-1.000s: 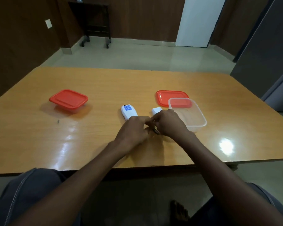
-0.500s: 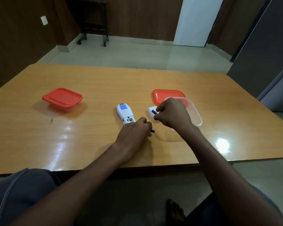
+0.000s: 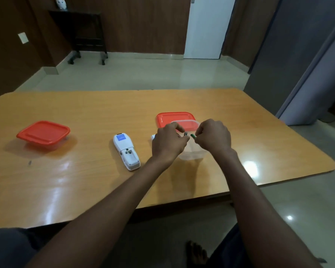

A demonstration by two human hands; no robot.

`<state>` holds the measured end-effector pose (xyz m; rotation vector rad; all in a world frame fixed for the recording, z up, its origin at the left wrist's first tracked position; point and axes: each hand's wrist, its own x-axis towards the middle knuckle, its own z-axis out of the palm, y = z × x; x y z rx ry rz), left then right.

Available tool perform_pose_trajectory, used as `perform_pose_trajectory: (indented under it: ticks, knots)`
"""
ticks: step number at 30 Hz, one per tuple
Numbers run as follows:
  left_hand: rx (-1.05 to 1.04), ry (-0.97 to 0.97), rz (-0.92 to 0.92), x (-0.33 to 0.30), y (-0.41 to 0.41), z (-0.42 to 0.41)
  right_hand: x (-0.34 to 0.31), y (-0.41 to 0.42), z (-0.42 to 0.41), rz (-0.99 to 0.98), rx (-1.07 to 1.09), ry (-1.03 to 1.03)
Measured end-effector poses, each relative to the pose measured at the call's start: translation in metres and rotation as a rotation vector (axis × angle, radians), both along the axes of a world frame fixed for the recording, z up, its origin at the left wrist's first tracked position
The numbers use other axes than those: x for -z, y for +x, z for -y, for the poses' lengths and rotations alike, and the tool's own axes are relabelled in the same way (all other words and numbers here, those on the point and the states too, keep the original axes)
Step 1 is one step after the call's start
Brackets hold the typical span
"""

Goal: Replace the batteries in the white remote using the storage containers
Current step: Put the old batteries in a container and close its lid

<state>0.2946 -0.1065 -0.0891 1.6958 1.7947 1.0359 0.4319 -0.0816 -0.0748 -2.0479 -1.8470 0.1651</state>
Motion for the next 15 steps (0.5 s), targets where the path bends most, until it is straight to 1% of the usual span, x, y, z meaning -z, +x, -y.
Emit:
perform_pose_trajectory:
  ticks: [2,4,5,7,9,11,15]
  knots:
    - [-0.001,-0.001,-0.225,0.004,0.009,-0.01,0.006,0.0,-0.003,0.091,-0.009,-0.002]
    - [0.013,0.013,-0.395,0.007,0.014,-0.017,0.012,0.0,-0.005,0.156,-0.032,-0.013]
    - [0.021,0.016,-0.436,0.009,0.015,-0.02,0.014,0.0,-0.006,0.175,-0.044,-0.022]
    - [0.039,0.015,-0.457,0.011,0.016,-0.024,0.018,0.002,-0.008,0.193,-0.06,-0.036]
    - [0.043,0.031,-0.42,0.012,0.014,-0.025,0.018,0.003,-0.009,0.176,-0.057,-0.041]
    - [0.019,0.067,-0.323,0.012,0.011,-0.024,0.015,0.006,-0.011,0.094,-0.046,-0.035]
    - [-0.129,0.114,0.003,0.009,-0.005,-0.026,0.002,0.013,-0.026,-0.225,-0.006,0.037]
